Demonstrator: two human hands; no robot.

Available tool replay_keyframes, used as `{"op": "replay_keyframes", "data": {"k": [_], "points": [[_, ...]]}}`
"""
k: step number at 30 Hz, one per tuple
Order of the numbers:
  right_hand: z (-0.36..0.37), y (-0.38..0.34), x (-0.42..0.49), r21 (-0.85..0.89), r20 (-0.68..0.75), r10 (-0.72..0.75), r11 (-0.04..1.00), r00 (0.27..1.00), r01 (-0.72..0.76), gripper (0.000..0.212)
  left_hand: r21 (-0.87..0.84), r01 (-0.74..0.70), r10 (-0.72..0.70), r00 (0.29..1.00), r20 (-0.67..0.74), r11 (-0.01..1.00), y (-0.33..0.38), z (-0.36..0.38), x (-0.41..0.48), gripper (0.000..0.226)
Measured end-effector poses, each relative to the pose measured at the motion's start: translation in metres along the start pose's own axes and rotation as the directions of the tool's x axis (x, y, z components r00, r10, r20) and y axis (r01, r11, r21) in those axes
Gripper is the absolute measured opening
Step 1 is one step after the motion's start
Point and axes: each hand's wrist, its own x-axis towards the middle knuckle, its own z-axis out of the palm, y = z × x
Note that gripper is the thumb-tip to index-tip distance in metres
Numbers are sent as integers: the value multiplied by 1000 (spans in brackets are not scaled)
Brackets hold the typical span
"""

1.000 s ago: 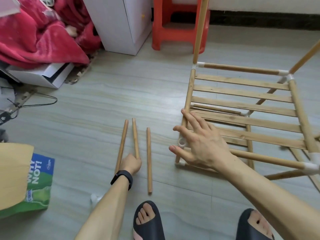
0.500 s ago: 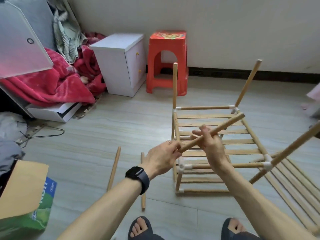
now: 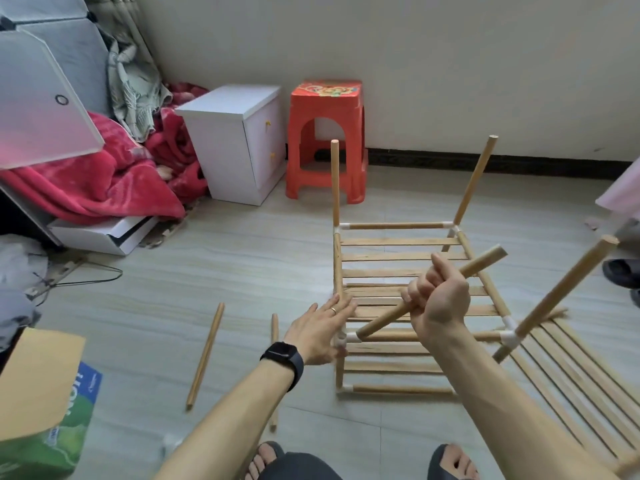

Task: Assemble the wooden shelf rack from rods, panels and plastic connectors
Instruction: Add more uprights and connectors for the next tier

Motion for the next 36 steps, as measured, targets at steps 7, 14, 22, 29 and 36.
{"op": "replay_keyframes", "data": {"k": [7,14,22,29,36], "points": [[13,34,8,-96,79,-39,994,996,47,52,84,-8,21,988,-153,996,-20,15,-5,97],[29,50,15,-224,214,-114,961,970,162,45,-8,-42,39,983,-181,999,-25,19,-3,90],[64,68,11,-399,445,-108,865,889,305,48,-24,-40,33,972,-233,999,-26,27,-2,92],[55,88,4,-402,615,-73,827,785,392,41,-56,-107,82,936,-342,993,-28,26,-6,65],[53,86,9,-504,580,-39,768,814,395,37,21,-53,56,981,-184,998,-23,12,-9,66]]}}
